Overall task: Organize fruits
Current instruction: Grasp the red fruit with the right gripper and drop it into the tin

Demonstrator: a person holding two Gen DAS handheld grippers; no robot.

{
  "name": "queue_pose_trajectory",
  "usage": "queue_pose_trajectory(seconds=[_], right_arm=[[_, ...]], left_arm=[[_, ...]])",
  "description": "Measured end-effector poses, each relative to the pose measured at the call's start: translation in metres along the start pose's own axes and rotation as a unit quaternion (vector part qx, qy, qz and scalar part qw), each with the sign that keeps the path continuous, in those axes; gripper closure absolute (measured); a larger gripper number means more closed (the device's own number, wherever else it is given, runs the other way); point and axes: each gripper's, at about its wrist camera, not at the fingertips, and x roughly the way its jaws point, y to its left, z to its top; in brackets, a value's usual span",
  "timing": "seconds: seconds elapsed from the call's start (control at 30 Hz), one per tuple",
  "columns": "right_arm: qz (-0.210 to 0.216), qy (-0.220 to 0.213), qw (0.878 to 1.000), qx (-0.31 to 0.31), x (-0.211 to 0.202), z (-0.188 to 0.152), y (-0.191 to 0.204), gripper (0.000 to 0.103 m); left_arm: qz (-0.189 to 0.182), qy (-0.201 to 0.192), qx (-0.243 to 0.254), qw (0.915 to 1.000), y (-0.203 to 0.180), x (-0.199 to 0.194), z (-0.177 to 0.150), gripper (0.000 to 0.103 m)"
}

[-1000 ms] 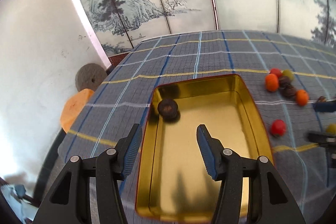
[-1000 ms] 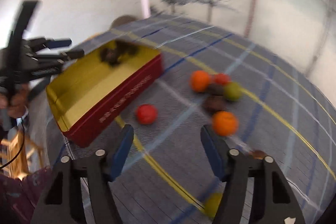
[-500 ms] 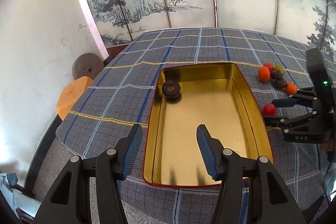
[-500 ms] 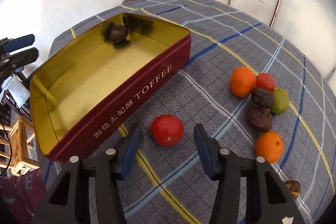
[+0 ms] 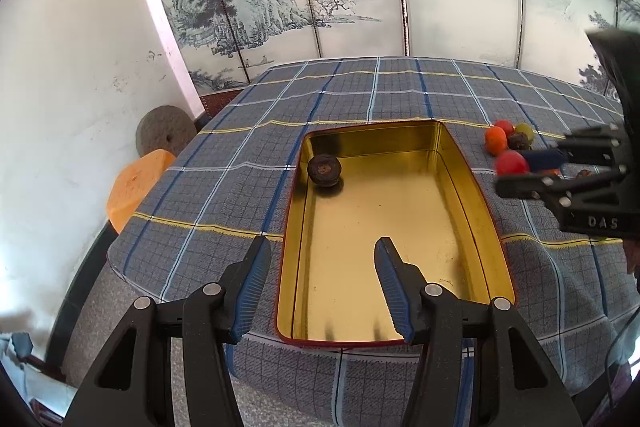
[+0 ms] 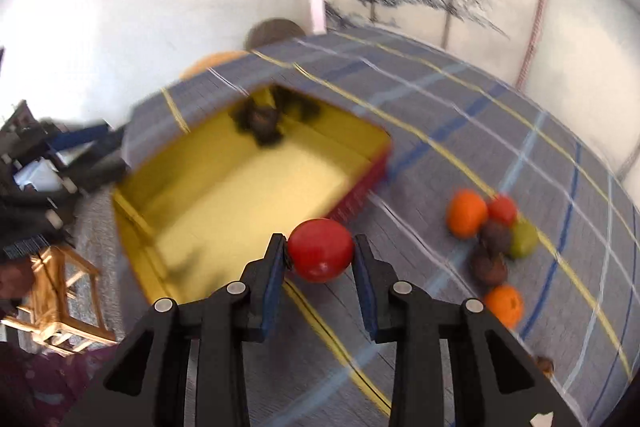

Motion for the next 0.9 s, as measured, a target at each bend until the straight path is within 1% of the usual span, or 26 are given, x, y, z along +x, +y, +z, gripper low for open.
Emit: queue_pose_trajectory(seconds=[0.1,0.2,0.3,0.4,0.67,0.77,0.8,0.87,0.9], right_arm=[[0.001,0.010,1.000,-0.023,0.016,0.019,0.014,0.072],[0.007,0.026,0.999,-0.031,0.037,0.032,0.020,0.072],[0.006,0.043,0.998,-0.035,0.057,0.038,0.031,0.073],[0.005,0.050,0.998,-0.038,0.071,0.041,0.038,0.072],[-0.001,0.068,0.997,-0.021,0.101,0.055,0.041,0.072],[0.005,0.055,0.998,-0.005,0.105,0.062,0.041,0.071],[0.006,0.047,0.999,0.004,0.105,0.065,0.039,0.069],[0.016,0.021,0.999,0.022,0.096,0.069,0.035,0.065],[0.023,-0.011,0.999,0.033,0.083,0.071,0.032,0.061]], left_arm=[[0.000,0.005,-0.003,1.0000,0.003,0.001,-0.002,0.048],[0.004,0.008,-0.004,1.0000,0.006,0.002,-0.006,0.048],[0.007,0.013,-0.005,0.9999,0.011,0.004,-0.009,0.048],[0.010,0.019,-0.008,0.9997,0.016,0.008,-0.011,0.048],[0.014,0.032,-0.011,0.9993,0.020,0.015,-0.017,0.048],[0.016,0.036,-0.010,0.9991,0.020,0.017,-0.019,0.048],[0.017,0.039,-0.010,0.9990,0.020,0.019,-0.019,0.048],[0.019,0.044,-0.010,0.9988,0.020,0.021,-0.021,0.048],[0.020,0.046,-0.010,0.9987,0.020,0.021,-0.022,0.048]])
